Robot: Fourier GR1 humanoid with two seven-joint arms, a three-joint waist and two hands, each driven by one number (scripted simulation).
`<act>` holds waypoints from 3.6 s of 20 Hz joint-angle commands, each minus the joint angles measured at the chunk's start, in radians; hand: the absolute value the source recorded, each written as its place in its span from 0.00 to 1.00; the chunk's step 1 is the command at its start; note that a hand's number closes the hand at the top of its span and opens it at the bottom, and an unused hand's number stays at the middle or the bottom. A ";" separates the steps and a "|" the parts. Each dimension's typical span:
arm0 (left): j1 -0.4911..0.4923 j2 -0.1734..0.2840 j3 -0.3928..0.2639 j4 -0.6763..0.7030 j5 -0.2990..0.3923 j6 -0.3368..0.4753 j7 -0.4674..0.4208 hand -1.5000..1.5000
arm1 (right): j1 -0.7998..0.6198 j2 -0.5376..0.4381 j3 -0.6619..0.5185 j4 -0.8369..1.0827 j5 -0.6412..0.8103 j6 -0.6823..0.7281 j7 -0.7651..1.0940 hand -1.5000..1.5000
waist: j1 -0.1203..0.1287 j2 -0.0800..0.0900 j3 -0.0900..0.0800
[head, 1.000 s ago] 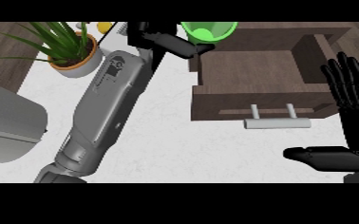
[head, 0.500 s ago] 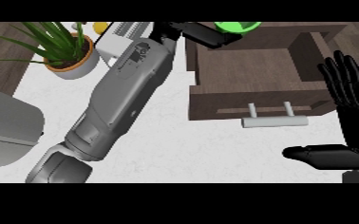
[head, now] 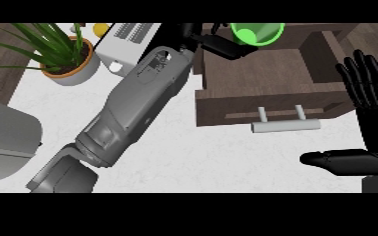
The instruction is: Pick up the cup, place it into the drawer and close the drawer
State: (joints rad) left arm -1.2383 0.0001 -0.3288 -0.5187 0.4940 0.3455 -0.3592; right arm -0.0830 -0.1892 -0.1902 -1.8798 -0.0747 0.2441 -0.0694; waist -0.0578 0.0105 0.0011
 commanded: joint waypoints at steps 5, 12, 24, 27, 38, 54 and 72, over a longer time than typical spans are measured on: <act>-0.033 0.000 -0.176 0.101 0.044 0.054 0.046 1.00 | -0.033 -0.001 0.016 0.027 0.020 0.001 -0.009 0.00 | -0.033 0.009 0.001; -0.045 0.000 -0.312 0.106 0.056 0.100 0.132 0.00 | -0.074 0.015 0.036 0.032 0.027 -0.019 0.028 0.00 | -0.041 0.012 0.001; -0.031 0.000 -0.285 0.006 0.161 0.158 -0.042 0.00 | -0.043 -0.024 -0.009 0.011 -0.208 0.137 0.050 1.00 | -0.007 0.002 0.000; -0.030 0.000 -0.301 -0.052 0.191 0.204 -0.036 0.00 | -0.010 -0.050 0.009 -0.041 -0.188 0.169 0.055 1.00 | 0.002 -0.003 -0.001; 0.038 0.144 -0.185 -0.220 0.181 0.165 0.080 0.00 | 0.055 -0.142 0.066 -0.187 0.073 0.174 0.118 1.00 | 0.071 -0.019 -0.002; 0.446 0.397 -0.106 -0.648 0.194 0.042 0.123 0.00 | -0.060 -0.096 0.350 0.132 0.672 -0.020 -0.025 1.00 | 0.095 -0.011 -0.001; 0.742 0.537 0.058 -0.767 0.185 -0.131 0.064 0.00 | -0.542 0.025 0.345 1.123 1.001 -0.373 -0.258 1.00 | 0.082 -0.002 0.000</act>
State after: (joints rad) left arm -0.5328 0.5423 -0.3024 -1.3268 0.6995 0.2652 -0.2518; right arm -0.5208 -0.1977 0.1869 -0.9696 0.9060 -0.0649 -0.2693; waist 0.0346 0.0046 -0.0002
